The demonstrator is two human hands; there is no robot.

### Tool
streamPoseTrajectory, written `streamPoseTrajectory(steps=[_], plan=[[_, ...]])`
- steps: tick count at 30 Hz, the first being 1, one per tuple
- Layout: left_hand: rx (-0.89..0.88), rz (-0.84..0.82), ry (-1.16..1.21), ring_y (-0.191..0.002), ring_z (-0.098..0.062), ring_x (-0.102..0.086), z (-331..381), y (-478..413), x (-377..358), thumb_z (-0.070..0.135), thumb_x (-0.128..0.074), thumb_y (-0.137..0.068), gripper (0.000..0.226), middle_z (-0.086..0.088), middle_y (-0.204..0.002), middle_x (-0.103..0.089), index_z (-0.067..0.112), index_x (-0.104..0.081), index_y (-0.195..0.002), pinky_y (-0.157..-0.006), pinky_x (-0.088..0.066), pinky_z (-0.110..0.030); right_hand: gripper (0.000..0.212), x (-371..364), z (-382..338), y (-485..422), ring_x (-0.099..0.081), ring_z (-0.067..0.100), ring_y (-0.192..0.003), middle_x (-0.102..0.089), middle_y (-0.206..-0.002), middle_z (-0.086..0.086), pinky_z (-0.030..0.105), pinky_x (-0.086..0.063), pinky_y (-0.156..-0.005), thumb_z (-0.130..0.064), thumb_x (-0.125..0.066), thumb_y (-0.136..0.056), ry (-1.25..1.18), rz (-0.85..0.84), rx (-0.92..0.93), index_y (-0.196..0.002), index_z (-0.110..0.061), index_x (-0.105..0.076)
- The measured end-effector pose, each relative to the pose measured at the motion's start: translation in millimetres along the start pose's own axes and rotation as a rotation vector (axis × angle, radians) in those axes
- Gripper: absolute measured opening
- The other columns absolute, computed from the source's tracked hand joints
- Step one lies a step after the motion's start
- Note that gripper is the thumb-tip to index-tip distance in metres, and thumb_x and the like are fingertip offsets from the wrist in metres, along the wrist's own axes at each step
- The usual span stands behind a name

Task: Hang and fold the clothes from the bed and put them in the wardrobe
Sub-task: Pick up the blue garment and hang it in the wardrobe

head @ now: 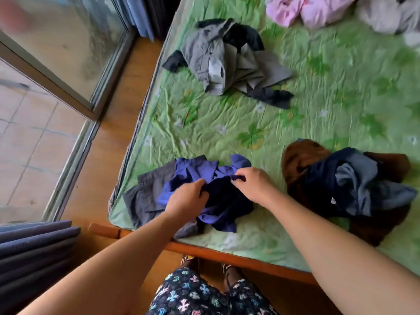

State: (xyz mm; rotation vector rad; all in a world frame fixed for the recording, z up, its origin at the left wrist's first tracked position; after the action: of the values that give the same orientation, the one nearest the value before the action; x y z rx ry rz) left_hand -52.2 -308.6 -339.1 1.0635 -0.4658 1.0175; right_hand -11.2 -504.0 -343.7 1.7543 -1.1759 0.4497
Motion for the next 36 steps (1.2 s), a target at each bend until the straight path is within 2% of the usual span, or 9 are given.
streamPoseTrajectory(steps=[4,9,14,18,25,27,30,32,36], plan=[[-0.126,0.117,0.045,-0.096,-0.035,-0.065,42,15,62,0.042,-0.06,-0.09,0.036,-0.011,-0.101,-0.071,0.017,-0.058,-0.116,-0.069,-0.047,-0.036,0.024,71,-62,25,-0.049,0.026,-0.113,-0.059,-0.113,0.008,0.037,-0.042,-0.098,-0.03,-0.066,-0.094,-0.01,0.162,0.2,-0.096,-0.008,-0.073],[-0.265,0.329,0.227,-0.093,-0.025,-0.068,97,35,158,0.04,-0.069,-0.083,0.045,0.003,-0.099,-0.071,0.023,-0.057,-0.123,-0.068,-0.045,-0.029,0.027,157,-129,61,-0.059,0.027,-0.077,-0.061,-0.074,0.001,0.038,-0.042,-0.066,-0.036,-0.057,-0.097,-0.106,0.207,0.294,-0.081,-0.015,-0.058],[-0.539,0.489,0.287,-0.103,-0.015,-0.062,167,68,253,0.021,-0.08,-0.076,0.055,0.01,-0.113,-0.061,0.024,-0.056,-0.125,-0.088,-0.05,-0.03,0.019,247,-178,108,-0.062,0.028,-0.09,-0.066,-0.085,0.003,0.034,-0.038,-0.067,-0.035,-0.056,-0.1,-0.118,0.395,0.448,-0.086,-0.023,-0.056],[-0.688,0.562,0.242,-0.096,-0.013,-0.064,226,99,307,0.019,-0.072,-0.086,0.046,0.008,-0.107,-0.069,0.031,-0.052,-0.125,-0.081,-0.048,-0.026,0.009,310,-195,137,-0.063,0.024,-0.088,-0.065,-0.088,-0.007,0.037,-0.044,-0.07,-0.038,-0.056,-0.101,-0.212,0.467,0.519,-0.096,-0.031,-0.053],[-0.82,0.669,0.28,-0.076,-0.015,-0.056,316,153,376,0.003,-0.058,-0.089,0.035,0.009,-0.084,-0.059,0.032,-0.049,-0.107,-0.07,-0.047,-0.03,0.08,344,-142,171,-0.064,0.0,-0.071,-0.066,-0.084,-0.012,0.022,-0.047,-0.061,-0.071,-0.068,-0.075,-0.252,0.512,0.486,-0.135,-0.042,-0.024],[-0.809,0.656,0.304,-0.058,-0.008,-0.051,335,164,391,0.002,-0.053,-0.089,0.036,0.015,-0.077,-0.06,0.036,-0.05,-0.101,-0.053,-0.045,-0.024,0.068,329,-116,163,-0.066,0.004,-0.069,-0.066,-0.078,-0.014,0.027,-0.051,-0.06,-0.05,-0.076,-0.081,-0.207,0.499,0.402,-0.131,-0.039,-0.031],[-0.806,0.606,0.317,-0.047,-0.007,-0.038,359,177,407,0.001,-0.047,-0.089,0.036,0.004,-0.07,-0.058,0.036,-0.052,-0.092,-0.04,-0.033,-0.021,0.004,313,-93,148,-0.068,0.01,-0.072,-0.07,-0.08,-0.008,0.042,-0.056,-0.076,-0.027,-0.065,-0.093,-0.214,0.491,0.32,-0.093,-0.028,-0.061],[-0.796,0.593,0.292,-0.047,-0.006,-0.036,370,185,415,0.001,-0.047,-0.091,0.035,-0.01,-0.073,-0.054,0.035,-0.054,-0.086,-0.041,-0.031,-0.019,0.013,304,-90,146,-0.068,0.012,-0.076,-0.072,-0.082,-0.005,0.043,-0.054,-0.078,-0.03,-0.059,-0.097,-0.301,0.492,0.317,-0.085,-0.026,-0.063],[-0.786,0.561,0.27,-0.051,-0.007,-0.04,384,195,426,-0.002,-0.044,-0.093,0.039,0.01,-0.065,-0.052,0.031,-0.059,-0.079,-0.046,-0.031,-0.022,0.032,292,-109,168,-0.064,0.008,-0.074,-0.065,-0.078,-0.009,0.035,-0.051,-0.069,-0.071,-0.045,-0.092,-0.551,0.633,0.486,-0.09,-0.04,-0.055]])
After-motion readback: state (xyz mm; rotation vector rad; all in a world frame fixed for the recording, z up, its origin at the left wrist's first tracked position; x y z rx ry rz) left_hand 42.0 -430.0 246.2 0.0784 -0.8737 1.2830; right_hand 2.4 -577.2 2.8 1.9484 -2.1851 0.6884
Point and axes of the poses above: each hand's wrist, its own y-axis away from the middle knuckle, its own x-axis out of the back of the hand, z = x × y, the point moved 8 cm from there along -y, towards the middle knuckle
